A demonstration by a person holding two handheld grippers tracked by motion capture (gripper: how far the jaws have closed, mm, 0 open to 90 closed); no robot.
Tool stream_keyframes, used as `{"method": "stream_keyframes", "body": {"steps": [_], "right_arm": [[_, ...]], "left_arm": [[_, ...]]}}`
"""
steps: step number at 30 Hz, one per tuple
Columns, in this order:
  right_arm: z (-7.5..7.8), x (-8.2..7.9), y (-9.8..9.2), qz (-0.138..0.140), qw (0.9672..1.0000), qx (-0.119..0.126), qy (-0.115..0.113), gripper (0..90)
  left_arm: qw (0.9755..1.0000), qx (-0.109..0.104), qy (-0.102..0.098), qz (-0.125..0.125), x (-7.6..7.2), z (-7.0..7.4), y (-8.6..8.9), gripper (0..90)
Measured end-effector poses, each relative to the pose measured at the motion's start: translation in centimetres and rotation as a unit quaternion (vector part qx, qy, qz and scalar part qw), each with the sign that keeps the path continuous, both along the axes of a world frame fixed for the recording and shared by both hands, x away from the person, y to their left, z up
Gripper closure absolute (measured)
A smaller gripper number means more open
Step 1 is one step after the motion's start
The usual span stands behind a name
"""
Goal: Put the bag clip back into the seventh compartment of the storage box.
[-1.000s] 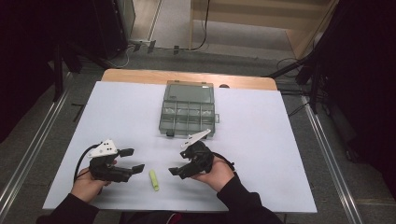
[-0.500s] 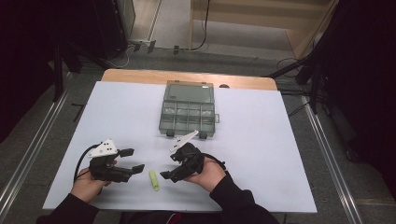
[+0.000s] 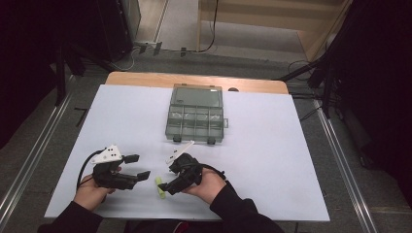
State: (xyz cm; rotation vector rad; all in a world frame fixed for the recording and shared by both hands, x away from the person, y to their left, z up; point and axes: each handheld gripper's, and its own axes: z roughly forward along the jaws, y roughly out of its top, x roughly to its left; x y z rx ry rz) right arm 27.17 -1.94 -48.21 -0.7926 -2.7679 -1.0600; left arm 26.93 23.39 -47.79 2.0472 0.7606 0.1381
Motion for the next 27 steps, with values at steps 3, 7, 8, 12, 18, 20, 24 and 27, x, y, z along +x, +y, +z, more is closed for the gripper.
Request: {"method": "stream_keyframes", "body": {"steps": [3,7,8,12,18,20,24,27], "right_arm": [[-0.4,-0.1,0.7,0.004,0.9999,-0.007,0.007,27.6],[-0.7,-0.4,1.3,0.004,0.9999,-0.012,0.005,29.7],[-0.8,-0.4,1.4,0.001,0.9999,-0.015,0.003,30.0],[-0.9,-0.5,1.7,-0.006,0.9999,-0.013,0.004,32.9],[-1.3,-0.8,2.2,-0.002,0.9997,-0.023,0.009,41.4],[-1.5,-1.1,2.4,-0.003,0.9994,-0.033,-0.007,42.5],[-1.5,-1.6,2.6,-0.017,0.9985,-0.043,-0.028,48.3],[-1.5,-1.8,2.5,-0.025,0.998,-0.047,-0.033,54.2]], "left_arm": [[1.0,0.001,0.0,0.0,0.0,0.0,0.0,21.9],[1.0,0.0,0.0,0.0,0.0,0.0,0.0,21.9],[1.0,0.0,0.0,0.0,0.0,0.0,0.0,21.9],[1.0,0.001,-0.001,0.001,0.0,0.0,0.1,21.9],[1.0,0.0,-0.001,-0.001,0.0,0.0,0.0,21.9],[1.0,0.0,-0.001,0.0,0.0,0.1,0.1,21.9],[1.0,0.001,-0.001,0.0,0.0,0.1,0.1,21.9],[1.0,0.0,-0.001,0.0,0.0,0.1,0.1,21.9]]}}
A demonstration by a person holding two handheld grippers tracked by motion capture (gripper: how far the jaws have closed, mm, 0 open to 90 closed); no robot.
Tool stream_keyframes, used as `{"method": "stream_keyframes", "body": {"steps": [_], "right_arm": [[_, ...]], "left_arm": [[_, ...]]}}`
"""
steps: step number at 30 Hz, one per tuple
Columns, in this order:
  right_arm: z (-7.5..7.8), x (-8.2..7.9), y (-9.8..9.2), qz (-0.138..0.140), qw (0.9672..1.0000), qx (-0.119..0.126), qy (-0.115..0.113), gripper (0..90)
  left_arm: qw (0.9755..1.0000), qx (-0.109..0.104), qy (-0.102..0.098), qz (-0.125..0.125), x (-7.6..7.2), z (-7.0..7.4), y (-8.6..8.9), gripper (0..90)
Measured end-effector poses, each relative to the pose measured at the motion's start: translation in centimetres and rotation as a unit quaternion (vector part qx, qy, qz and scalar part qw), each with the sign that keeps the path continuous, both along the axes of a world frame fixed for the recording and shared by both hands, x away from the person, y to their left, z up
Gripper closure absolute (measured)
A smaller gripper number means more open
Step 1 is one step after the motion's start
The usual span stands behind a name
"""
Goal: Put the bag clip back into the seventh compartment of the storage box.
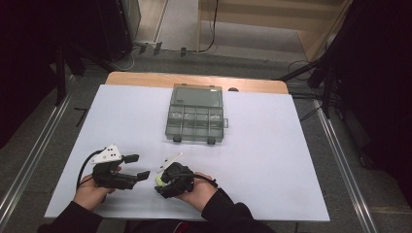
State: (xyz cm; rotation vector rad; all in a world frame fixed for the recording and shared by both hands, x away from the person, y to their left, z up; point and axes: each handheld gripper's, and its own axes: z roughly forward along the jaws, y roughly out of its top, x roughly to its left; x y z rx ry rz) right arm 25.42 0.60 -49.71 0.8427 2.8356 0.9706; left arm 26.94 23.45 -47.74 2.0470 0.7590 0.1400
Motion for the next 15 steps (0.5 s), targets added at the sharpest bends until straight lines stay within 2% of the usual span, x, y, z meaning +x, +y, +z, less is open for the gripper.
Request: {"method": "stream_keyframes", "body": {"steps": [1,4,5,6,7,8,12,15], "right_arm": [[0.0,-0.1,-0.1,-0.001,1.0,-0.004,-0.007,61.1],[0.0,0.0,-0.2,-0.001,0.9998,-0.012,-0.016,72.7],[0.0,0.0,-0.2,-0.001,0.9998,-0.012,-0.016,72.7],[0.1,0.0,-0.3,0.0,0.9997,-0.017,-0.018,78.3],[0.1,0.0,-0.3,0.0,0.9997,-0.017,-0.018,78.3],[0.1,0.2,-0.5,-0.002,0.9999,-0.009,-0.008,78.7],[0.1,0.5,-0.7,0.005,1.0,-0.004,0.006,78.8],[0.3,1.2,-1.4,0.007,0.9988,0.018,0.045,79.0]], "left_arm": [[1.0,0.0,0.0,0.0,0.0,0.0,0.0,21.9],[1.0,-0.001,0.0,-0.002,0.0,0.0,0.0,21.9],[1.0,-0.001,0.0,-0.002,0.0,0.0,0.0,21.9],[1.0,-0.001,0.0,-0.001,0.0,0.0,0.0,21.9],[1.0,-0.001,0.0,-0.001,0.0,0.0,0.0,21.9],[1.0,0.0,0.0,-0.001,0.0,0.0,0.0,21.9],[1.0,-0.001,0.0,0.0,0.0,0.0,0.0,21.9],[1.0,-0.002,0.001,0.0,0.0,0.0,0.0,21.9]]}}
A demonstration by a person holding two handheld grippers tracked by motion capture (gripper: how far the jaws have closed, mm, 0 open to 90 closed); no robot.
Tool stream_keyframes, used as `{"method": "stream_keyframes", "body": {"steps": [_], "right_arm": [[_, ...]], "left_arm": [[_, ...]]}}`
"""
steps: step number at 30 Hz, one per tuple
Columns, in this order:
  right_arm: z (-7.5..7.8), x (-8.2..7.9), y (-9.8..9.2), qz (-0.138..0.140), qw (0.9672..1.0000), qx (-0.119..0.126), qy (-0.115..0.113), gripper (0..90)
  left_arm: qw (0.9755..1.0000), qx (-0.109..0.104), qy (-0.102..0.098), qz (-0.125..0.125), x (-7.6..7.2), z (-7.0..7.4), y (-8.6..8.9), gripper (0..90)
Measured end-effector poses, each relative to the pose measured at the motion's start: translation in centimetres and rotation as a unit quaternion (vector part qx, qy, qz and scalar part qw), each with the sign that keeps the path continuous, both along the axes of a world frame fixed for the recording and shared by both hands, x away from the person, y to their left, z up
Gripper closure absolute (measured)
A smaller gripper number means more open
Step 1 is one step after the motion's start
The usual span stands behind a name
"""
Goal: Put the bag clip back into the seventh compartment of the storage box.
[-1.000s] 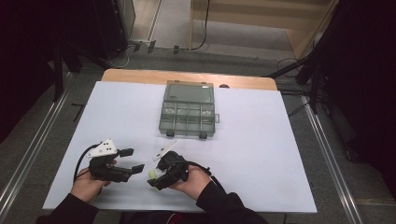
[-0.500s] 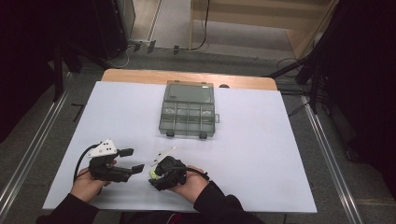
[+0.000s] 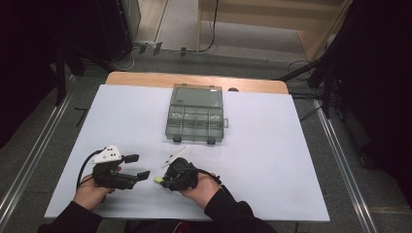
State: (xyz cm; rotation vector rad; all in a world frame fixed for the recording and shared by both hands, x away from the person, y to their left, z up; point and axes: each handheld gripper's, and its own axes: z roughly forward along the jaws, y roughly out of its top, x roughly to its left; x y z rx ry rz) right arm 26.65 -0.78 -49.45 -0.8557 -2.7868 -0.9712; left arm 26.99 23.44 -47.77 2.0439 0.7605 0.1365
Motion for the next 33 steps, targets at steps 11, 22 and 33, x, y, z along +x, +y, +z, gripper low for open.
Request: {"method": "stream_keyframes", "body": {"steps": [11,22,33], "right_arm": [[1.2,0.6,-2.5,-0.016,0.999,0.031,0.03,78.9],[1.8,0.9,-4.3,-0.033,0.9977,0.04,0.043,78.9],[1.8,1.3,-5.2,-0.048,0.9967,0.038,0.052,79.0]], "left_arm": [[1.0,0.002,0.004,-0.003,0.0,-0.1,-0.1,21.9],[1.0,-0.002,0.005,-0.002,0.0,0.0,0.0,21.9],[1.0,-0.003,0.007,-0.006,0.0,-0.1,-0.2,21.9]]}}
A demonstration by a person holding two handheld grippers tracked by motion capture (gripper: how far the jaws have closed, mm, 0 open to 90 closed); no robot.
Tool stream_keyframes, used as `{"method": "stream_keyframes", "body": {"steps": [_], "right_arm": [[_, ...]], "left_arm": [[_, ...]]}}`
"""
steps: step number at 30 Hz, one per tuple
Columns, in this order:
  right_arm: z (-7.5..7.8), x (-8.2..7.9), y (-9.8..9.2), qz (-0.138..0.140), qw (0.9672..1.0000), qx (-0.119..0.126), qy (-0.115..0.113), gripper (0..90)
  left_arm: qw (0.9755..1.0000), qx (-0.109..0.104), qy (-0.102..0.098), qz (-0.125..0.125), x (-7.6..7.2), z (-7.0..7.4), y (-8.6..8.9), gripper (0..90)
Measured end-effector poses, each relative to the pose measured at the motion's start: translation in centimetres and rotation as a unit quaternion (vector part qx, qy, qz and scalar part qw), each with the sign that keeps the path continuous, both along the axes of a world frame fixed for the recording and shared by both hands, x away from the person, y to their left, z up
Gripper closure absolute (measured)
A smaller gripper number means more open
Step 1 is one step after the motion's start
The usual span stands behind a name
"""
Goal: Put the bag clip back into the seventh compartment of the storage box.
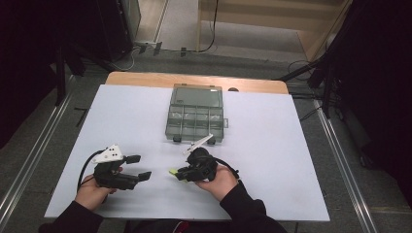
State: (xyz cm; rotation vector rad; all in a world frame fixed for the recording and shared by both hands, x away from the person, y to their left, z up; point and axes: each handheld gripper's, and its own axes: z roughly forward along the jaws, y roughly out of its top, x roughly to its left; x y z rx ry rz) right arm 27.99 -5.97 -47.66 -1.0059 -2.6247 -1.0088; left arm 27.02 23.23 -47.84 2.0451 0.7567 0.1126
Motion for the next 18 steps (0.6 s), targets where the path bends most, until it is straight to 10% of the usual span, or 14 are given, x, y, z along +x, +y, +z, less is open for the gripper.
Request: {"method": "stream_keyframes", "body": {"steps": [18], "right_arm": [[0.3,1.2,-3.3,-0.045,0.999,0.003,-0.004,78.9]], "left_arm": [[1.0,0.0,-0.001,0.0,-0.1,0.0,-0.1,21.9]]}}
